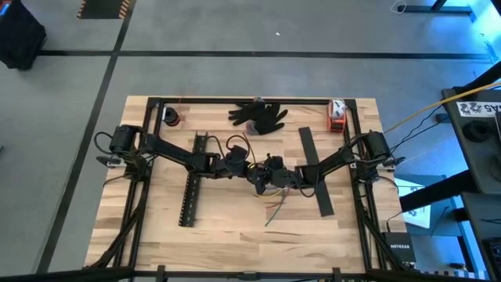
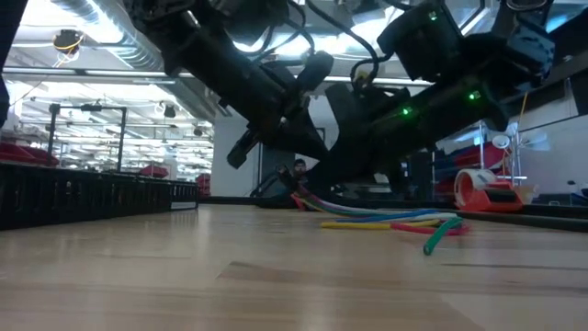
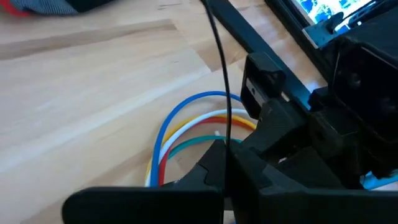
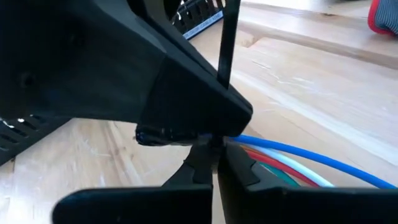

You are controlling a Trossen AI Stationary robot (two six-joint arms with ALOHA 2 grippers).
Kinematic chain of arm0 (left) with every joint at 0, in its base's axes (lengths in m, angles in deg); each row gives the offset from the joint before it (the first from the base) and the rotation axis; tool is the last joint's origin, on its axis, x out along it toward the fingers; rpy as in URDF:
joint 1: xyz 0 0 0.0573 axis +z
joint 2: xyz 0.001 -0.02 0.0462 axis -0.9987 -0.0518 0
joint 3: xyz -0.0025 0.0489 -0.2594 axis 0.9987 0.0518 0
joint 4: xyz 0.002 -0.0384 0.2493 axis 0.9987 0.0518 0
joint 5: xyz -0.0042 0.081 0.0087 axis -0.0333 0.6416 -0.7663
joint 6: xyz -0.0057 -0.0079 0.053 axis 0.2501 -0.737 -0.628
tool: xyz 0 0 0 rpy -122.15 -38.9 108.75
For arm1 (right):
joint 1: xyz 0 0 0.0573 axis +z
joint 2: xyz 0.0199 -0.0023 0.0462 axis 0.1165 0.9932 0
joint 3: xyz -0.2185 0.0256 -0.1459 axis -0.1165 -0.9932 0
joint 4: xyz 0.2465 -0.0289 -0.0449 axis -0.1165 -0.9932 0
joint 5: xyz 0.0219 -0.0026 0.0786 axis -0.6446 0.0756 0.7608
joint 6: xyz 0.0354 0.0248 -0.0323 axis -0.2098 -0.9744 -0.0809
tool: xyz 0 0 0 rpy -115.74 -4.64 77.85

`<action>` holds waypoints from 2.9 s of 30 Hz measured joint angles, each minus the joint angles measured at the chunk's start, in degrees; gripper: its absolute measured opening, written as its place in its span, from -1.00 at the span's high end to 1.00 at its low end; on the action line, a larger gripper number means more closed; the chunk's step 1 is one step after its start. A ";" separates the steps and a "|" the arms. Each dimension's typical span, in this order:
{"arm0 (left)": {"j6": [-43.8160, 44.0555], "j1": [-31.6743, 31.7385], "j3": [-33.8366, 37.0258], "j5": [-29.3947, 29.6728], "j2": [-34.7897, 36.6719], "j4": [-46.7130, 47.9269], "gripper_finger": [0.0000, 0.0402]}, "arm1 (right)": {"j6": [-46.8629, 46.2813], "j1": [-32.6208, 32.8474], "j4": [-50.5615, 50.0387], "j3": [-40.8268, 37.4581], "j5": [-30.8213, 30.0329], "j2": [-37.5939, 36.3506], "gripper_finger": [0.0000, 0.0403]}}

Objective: Ziptie cables
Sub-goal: Wrap the cable wires together using the black zip tie

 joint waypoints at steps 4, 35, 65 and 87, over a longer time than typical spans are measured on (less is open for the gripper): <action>-1.20 -0.08 -0.22 0.16 0.13 2.61 1.00 | 0.71 0.03 0.28 -0.04 0.95 0.15 0.99; -7.31 0.04 -0.35 -3.70 0.15 3.13 0.94 | 1.33 0.13 -1.11 -0.28 1.71 0.31 0.99; -9.11 2.10 -0.28 -3.28 0.06 3.11 0.96 | 1.33 0.11 -0.27 -0.22 2.30 0.20 0.95; -10.33 2.23 -0.26 -3.89 0.06 1.07 1.00 | 5.87 0.00 -6.30 0.01 2.76 -5.90 0.31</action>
